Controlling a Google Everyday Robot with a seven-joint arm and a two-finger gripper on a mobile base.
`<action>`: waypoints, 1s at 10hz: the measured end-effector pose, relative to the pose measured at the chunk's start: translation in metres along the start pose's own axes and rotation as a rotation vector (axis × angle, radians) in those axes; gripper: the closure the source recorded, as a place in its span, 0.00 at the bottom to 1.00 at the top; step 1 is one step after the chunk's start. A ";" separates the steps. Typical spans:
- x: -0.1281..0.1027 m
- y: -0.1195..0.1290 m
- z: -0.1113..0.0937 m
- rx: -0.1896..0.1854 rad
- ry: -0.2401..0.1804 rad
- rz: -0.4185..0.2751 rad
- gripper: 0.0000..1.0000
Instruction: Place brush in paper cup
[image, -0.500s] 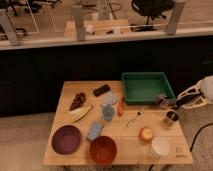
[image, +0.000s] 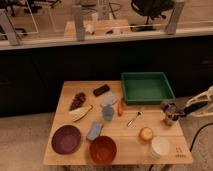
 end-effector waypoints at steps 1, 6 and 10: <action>0.000 -0.002 0.001 -0.002 -0.001 -0.004 0.98; 0.000 -0.002 0.002 -0.002 -0.001 -0.004 0.98; 0.000 -0.003 0.002 -0.002 -0.002 -0.004 0.98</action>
